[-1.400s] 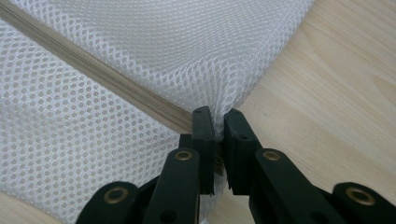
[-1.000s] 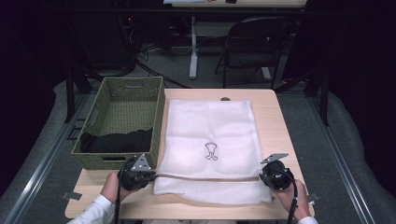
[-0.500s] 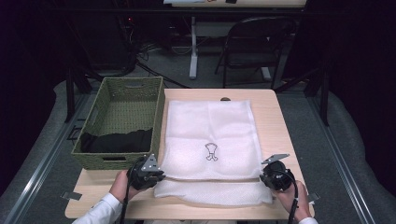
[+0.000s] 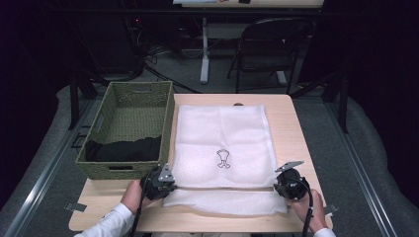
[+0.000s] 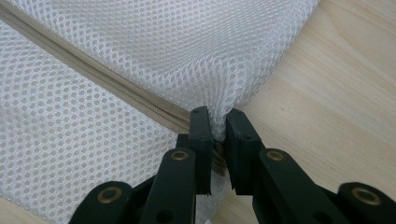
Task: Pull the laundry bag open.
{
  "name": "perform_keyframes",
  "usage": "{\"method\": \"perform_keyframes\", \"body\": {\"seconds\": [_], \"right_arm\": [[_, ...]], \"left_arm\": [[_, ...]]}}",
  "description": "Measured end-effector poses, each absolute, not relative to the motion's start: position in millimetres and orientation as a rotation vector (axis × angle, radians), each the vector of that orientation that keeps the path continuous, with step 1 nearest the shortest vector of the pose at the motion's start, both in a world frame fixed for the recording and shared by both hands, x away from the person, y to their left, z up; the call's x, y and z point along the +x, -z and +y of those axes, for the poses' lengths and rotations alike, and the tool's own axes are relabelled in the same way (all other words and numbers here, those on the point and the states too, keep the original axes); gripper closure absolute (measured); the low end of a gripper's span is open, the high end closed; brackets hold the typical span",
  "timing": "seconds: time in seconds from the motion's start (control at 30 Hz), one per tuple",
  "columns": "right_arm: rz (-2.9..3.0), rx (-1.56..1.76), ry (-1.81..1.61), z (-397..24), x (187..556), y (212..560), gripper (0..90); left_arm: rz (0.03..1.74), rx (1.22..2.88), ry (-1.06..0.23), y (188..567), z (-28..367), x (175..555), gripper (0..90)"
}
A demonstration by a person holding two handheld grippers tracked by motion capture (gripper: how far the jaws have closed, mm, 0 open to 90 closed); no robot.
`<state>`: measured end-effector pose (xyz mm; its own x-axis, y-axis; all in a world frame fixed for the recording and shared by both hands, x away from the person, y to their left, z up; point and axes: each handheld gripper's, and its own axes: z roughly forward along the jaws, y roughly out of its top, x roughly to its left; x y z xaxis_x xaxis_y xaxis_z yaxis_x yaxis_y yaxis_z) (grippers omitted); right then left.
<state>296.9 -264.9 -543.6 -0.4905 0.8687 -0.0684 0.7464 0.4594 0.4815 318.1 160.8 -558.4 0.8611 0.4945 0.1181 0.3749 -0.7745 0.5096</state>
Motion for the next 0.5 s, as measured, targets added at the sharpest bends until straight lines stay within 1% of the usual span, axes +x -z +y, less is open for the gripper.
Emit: {"method": "perform_keyframes", "body": {"seconds": [0.1,0.13,0.17,0.2,0.23,0.4,0.43,0.5], "right_arm": [[2.416,1.370,-0.560,-265.0,300.1,545.3,78.7],[2.418,1.371,-0.554,-265.4,300.4,545.6,74.9],[2.418,1.371,-0.554,-265.4,300.4,545.6,74.9],[2.421,1.375,-0.554,-266.5,300.3,545.6,74.9],[2.421,1.375,-0.554,-266.5,300.3,545.6,67.9],[2.421,1.375,-0.554,-266.5,300.3,545.6,67.9],[2.438,1.365,-0.634,-266.2,297.2,536.4,22.8],[2.487,1.331,-0.643,-262.7,299.5,534.2,20.1]], "left_arm": [[0.649,2.545,-0.343,558.1,161.4,317.8,72.2],[0.652,2.546,-0.353,557.3,161.5,317.7,68.6],[0.652,2.546,-0.353,557.3,161.5,317.7,63.4],[0.652,2.546,-0.353,557.3,161.5,317.7,63.4],[0.652,2.546,-0.353,557.3,161.5,317.7,63.4],[0.652,2.546,-0.353,557.3,161.5,317.7,63.4],[0.613,2.512,-0.333,542.1,160.3,306.4,28.7],[0.624,2.487,-0.333,537.6,162.1,302.4,25.5]]}}
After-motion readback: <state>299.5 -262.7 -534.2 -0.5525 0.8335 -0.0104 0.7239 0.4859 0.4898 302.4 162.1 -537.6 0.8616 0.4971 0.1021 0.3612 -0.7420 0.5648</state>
